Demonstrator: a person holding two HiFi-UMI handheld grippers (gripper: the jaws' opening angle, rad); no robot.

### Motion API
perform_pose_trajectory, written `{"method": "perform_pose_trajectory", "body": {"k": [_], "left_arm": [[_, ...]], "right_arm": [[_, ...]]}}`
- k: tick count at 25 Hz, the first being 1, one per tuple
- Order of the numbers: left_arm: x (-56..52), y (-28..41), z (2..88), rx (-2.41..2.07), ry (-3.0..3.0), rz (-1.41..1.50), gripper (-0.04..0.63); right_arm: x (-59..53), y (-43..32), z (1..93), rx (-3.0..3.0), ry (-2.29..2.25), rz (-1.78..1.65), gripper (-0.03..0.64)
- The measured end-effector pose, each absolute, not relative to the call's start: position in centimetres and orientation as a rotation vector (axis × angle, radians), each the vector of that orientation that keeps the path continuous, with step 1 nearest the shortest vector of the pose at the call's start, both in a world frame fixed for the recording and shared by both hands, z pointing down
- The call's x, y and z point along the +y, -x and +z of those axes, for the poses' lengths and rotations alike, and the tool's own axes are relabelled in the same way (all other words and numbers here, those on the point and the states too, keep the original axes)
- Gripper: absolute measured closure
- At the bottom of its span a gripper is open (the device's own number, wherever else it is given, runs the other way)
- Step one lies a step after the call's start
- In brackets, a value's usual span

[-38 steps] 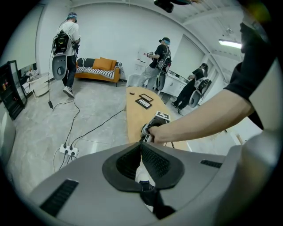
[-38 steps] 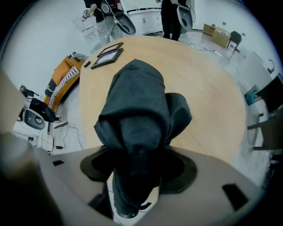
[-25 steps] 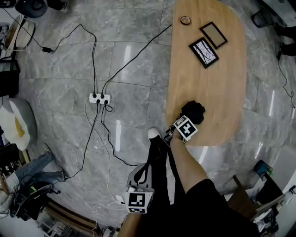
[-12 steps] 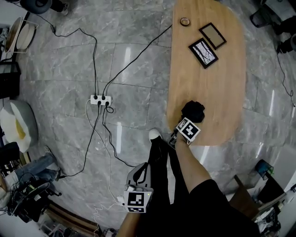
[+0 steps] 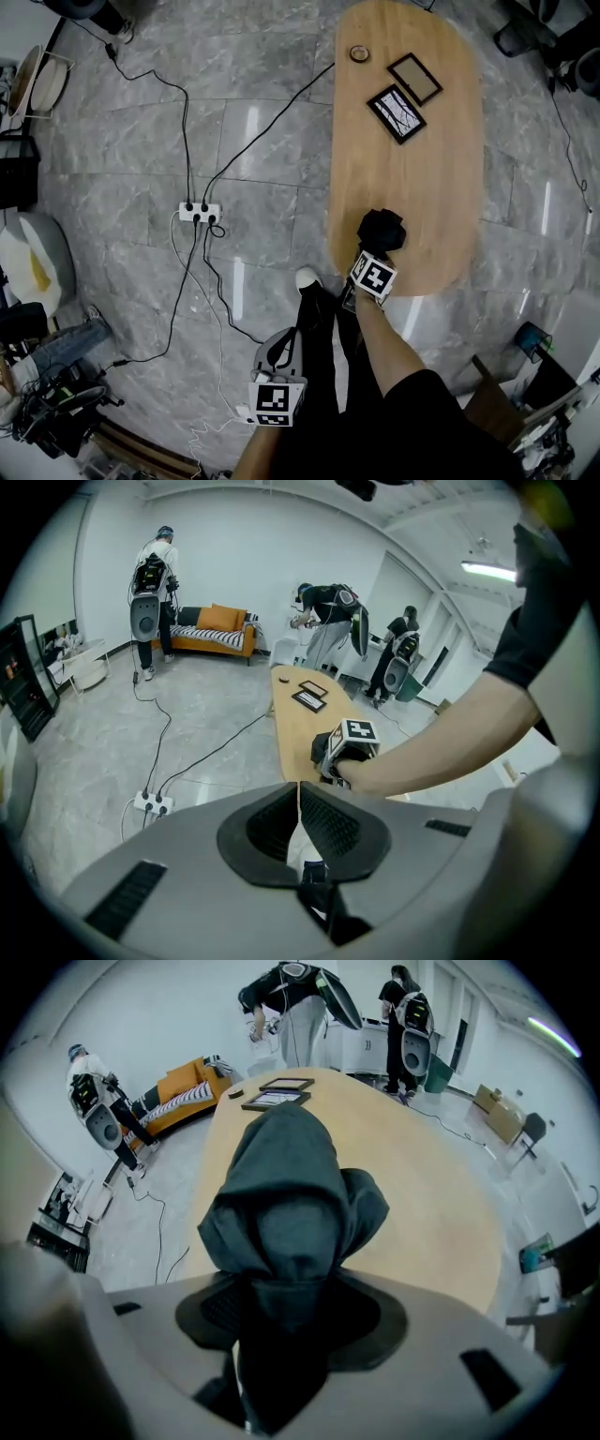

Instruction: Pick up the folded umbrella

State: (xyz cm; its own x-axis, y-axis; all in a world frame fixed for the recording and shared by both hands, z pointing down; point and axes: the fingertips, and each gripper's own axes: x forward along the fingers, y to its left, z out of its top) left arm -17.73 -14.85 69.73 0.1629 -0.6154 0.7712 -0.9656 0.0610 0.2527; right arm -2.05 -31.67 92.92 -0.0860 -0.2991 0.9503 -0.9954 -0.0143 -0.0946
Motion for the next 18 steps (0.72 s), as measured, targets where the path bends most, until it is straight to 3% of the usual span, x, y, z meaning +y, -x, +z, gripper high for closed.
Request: {"method": "perform_pose_trajectory", "body": {"k": [18], "left_arm": [[-18.7,16.1,66.8,-1.549,-1.732,0.547,0.577]], "right_arm": [[-35.2,0.2,83.5,-1.851,-1.303,0.881,0.388]]}}
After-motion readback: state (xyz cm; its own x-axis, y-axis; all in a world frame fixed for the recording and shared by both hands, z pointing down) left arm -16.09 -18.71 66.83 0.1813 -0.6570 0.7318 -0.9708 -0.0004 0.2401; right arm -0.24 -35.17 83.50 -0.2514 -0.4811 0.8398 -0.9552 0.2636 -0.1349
